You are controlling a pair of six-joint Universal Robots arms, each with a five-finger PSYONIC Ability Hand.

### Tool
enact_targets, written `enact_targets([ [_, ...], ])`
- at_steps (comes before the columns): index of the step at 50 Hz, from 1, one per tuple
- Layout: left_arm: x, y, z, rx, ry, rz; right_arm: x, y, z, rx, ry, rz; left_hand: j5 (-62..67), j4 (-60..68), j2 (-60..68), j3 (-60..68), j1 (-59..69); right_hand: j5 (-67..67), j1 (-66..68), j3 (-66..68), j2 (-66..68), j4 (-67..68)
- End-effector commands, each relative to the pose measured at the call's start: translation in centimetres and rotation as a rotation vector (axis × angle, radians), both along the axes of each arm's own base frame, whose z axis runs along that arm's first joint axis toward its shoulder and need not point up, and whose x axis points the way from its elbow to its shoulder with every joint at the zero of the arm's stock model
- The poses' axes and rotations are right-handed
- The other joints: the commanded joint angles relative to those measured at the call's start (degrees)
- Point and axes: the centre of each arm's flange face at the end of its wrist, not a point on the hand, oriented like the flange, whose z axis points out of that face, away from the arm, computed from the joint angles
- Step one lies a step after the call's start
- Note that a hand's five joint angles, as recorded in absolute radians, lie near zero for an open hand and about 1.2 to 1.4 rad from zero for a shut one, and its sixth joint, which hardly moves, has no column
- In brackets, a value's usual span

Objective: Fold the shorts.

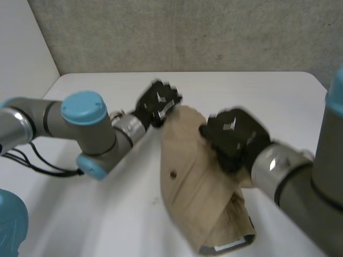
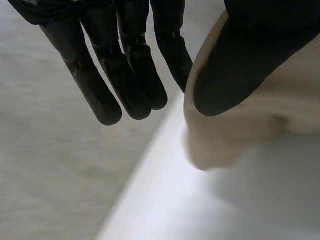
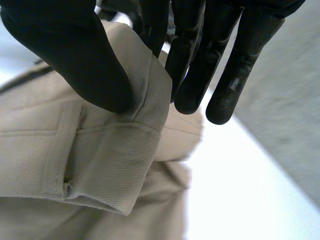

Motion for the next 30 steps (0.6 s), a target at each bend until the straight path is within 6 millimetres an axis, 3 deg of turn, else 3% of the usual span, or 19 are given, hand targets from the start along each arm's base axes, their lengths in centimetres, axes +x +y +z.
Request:
enact_targets([
  [1, 0.5, -3.6, 10.1, -0.256, 0.308, 0.245, 1.3, -6.5, 7.7, -0.398, -0.147, -0.156, 15.15, 11.79, 11.68, 12.01, 13.64, 14.11, 25.19, 12.51, 12.97, 11.74],
  [2, 0.9, -3.3, 13.2, -0.314, 0.38, 0.271, 1.4, -7.1, 8.8, -0.459, -0.171, -0.173, 15.15, 11.79, 11.68, 12.01, 13.64, 14.11, 25.19, 12.51, 12.97, 11.74],
  [6, 2.4, -2.1, 19.1, -0.417, 0.515, 0.339, 1.7, -8.4, 14.4, -0.767, -0.317, -0.235, 15.15, 11.79, 11.68, 12.01, 13.64, 14.11, 25.19, 12.51, 12.97, 11.74],
  [10, 3.7, -0.6, 22.5, -0.461, 0.619, 0.413, 2.1, -8.1, 17.8, -1.008, -0.423, -0.261, 15.15, 11.79, 11.68, 12.01, 13.64, 14.11, 25.19, 12.51, 12.97, 11.74],
  [13, 4.0, 0.6, 23.1, -0.446, 0.641, 0.429, 2.0, -8.0, 18.4, -1.083, -0.432, -0.28, 15.15, 11.79, 11.68, 12.01, 13.64, 14.11, 25.19, 12.51, 12.97, 11.74],
  [16, 4.2, 2.2, 22.3, -0.403, 0.625, 0.421, 2.1, -8.1, 17.4, -1.05, -0.384, -0.273, 15.15, 11.79, 11.68, 12.01, 13.64, 14.11, 25.19, 12.51, 12.97, 11.74],
  [19, 4.9, 3.2, 19.9, -0.335, 0.562, 0.431, 2.3, -8.3, 15.0, -0.968, -0.315, -0.256, 15.15, 11.79, 11.68, 12.01, 13.64, 14.11, 25.19, 12.51, 12.97, 11.74],
  [20, 5.0, 3.5, 19.1, -0.314, 0.541, 0.435, 2.3, -8.3, 12.8, -0.892, -0.259, -0.239, 15.15, 11.79, 11.68, 12.01, 13.64, 14.11, 25.19, 12.51, 12.97, 11.74],
  [21, 5.3, 4.1, 17.0, -0.266, 0.491, 0.44, 2.2, -8.3, 11.7, -0.854, -0.23, -0.234, 15.15, 11.79, 11.68, 12.01, 13.64, 14.11, 25.19, 12.51, 12.97, 11.74],
  [23, 5.6, 4.6, 14.7, -0.216, 0.438, 0.446, 2.2, -8.1, 9.0, -0.773, -0.17, -0.217, 15.15, 11.79, 11.68, 12.01, 13.64, 14.11, 25.19, 12.51, 12.97, 11.74],
  [24, 5.8, 4.9, 13.4, -0.189, 0.409, 0.451, 2.0, -8.0, 6.4, -0.696, -0.12, -0.202, 15.15, 11.79, 11.68, 12.01, 13.64, 14.11, 25.19, 12.51, 12.97, 11.74],
  [25, 6.2, 5.6, 11.0, -0.137, 0.354, 0.454, 1.9, -7.9, 5.2, -0.658, -0.102, -0.201, 15.15, 11.79, 11.68, 12.01, 13.64, 14.11, 25.19, 12.51, 12.97, 11.74],
  [27, 6.6, 6.4, 8.6, -0.083, 0.296, 0.46, 1.7, -7.6, 2.6, -0.577, -0.072, -0.192, 15.15, 11.79, 11.68, 12.01, 13.64, 14.11, 25.19, 12.51, 12.97, 11.74],
  [28, 6.8, 6.8, 7.3, -0.054, 0.265, 0.461, 1.4, -7.4, 0.1, -0.499, -0.047, -0.187, 15.15, 11.79, 11.68, 12.01, 13.64, 14.11, 25.19, 12.51, 12.97, 11.74],
  [29, 7.1, 7.7, 5.1, -0.004, 0.212, 0.461, 1.3, -7.3, -1.2, -0.46, -0.035, -0.186, 15.15, 11.79, 11.68, 12.01, 13.64, 14.11, 25.19, 12.51, 12.97, 11.74],
  [30, 7.3, 8.3, 4.1, 0.018, 0.187, 0.459, 1.2, -7.2, -2.3, -0.425, -0.024, -0.185, 15.15, 11.79, 11.68, 12.01, 13.64, 14.11, 25.19, 12.51, 12.97, 11.74],
])
